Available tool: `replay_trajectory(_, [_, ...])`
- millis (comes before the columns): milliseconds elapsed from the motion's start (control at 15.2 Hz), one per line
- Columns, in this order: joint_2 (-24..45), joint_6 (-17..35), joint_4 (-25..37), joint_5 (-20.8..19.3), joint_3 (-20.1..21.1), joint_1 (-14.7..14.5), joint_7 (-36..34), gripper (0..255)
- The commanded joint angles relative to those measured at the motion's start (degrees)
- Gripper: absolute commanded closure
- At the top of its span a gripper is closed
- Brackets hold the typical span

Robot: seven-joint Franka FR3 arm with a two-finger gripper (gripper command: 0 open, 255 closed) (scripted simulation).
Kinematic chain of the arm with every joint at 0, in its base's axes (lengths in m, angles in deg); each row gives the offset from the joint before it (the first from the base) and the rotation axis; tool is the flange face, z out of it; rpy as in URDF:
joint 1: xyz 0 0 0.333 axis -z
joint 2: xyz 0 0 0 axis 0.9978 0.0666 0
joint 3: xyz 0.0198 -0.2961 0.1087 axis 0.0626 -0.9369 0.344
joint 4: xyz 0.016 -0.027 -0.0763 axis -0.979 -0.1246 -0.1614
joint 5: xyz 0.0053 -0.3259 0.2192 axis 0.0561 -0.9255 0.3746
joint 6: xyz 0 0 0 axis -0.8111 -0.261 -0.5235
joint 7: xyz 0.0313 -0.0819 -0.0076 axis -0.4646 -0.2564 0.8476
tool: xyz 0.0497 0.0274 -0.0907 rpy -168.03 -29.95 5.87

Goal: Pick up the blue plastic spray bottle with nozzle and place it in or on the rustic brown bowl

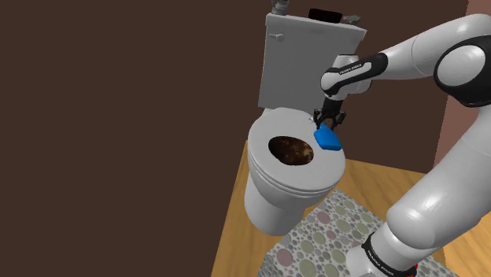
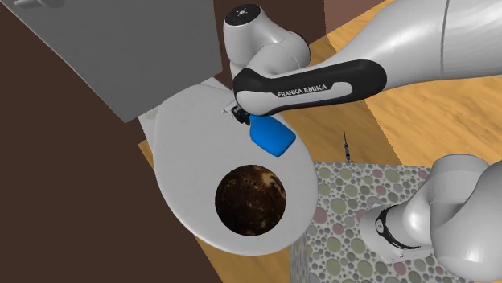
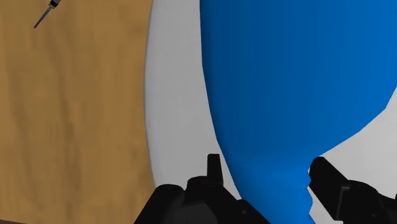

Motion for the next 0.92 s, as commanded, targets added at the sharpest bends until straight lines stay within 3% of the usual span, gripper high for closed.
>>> replay_trajectory(0, [-0.7, -1.5, 0.8, -0.1, 0.1, -0.1, -0.1, 255])
replay_trajectory(858, [-4.1, -10.5, 6.4, -0.7, 0.2, -0.3, -0.1, 255])
